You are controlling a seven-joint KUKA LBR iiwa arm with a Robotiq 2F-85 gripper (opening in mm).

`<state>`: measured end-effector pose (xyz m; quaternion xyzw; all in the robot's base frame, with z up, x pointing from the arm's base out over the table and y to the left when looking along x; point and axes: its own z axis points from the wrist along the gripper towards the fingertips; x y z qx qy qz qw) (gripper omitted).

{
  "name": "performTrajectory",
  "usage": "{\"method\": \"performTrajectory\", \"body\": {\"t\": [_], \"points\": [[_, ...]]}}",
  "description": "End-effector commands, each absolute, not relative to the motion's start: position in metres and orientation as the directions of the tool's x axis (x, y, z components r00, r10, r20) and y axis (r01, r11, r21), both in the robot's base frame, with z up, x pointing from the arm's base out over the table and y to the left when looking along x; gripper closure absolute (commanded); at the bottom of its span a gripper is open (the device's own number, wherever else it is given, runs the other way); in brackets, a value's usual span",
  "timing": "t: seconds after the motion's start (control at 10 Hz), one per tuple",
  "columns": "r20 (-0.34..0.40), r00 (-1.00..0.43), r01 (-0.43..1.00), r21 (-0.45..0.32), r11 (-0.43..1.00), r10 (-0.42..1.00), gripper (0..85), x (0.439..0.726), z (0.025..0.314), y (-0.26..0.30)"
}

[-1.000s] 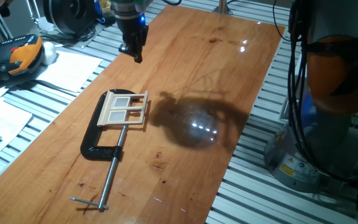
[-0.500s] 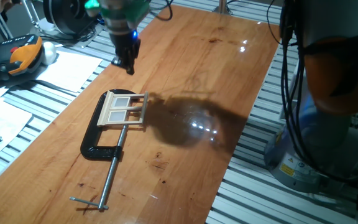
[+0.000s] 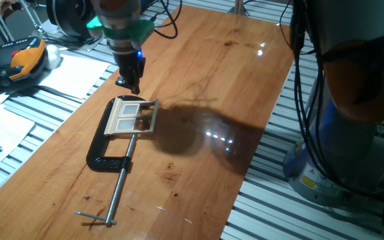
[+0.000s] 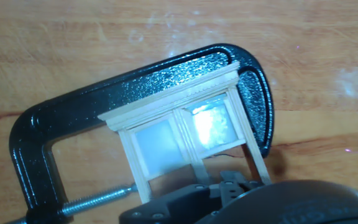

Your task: Close a sliding window

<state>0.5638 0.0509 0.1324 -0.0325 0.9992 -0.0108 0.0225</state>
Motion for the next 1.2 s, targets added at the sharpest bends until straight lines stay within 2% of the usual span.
{"method": "performTrajectory", "body": {"t": [0.0,0.2,0.5,0.8,1.1], "points": [[-0.026,-0.997,-0.071,-0.028,0.997,-0.072,85.0,0.5682,0.1316,0.0538],[0.001,-0.997,-0.074,-0.018,0.997,-0.074,85.0,0.5722,0.1331,0.0552],[-0.012,-0.996,-0.086,-0.026,0.996,-0.087,85.0,0.5729,0.1341,0.0545],[-0.02,-0.992,-0.123,-0.09,0.988,-0.125,85.0,0.573,0.136,0.0557],[-0.03,-0.993,-0.108,-0.069,0.992,-0.11,85.0,0.572,0.1346,0.0539]]}}
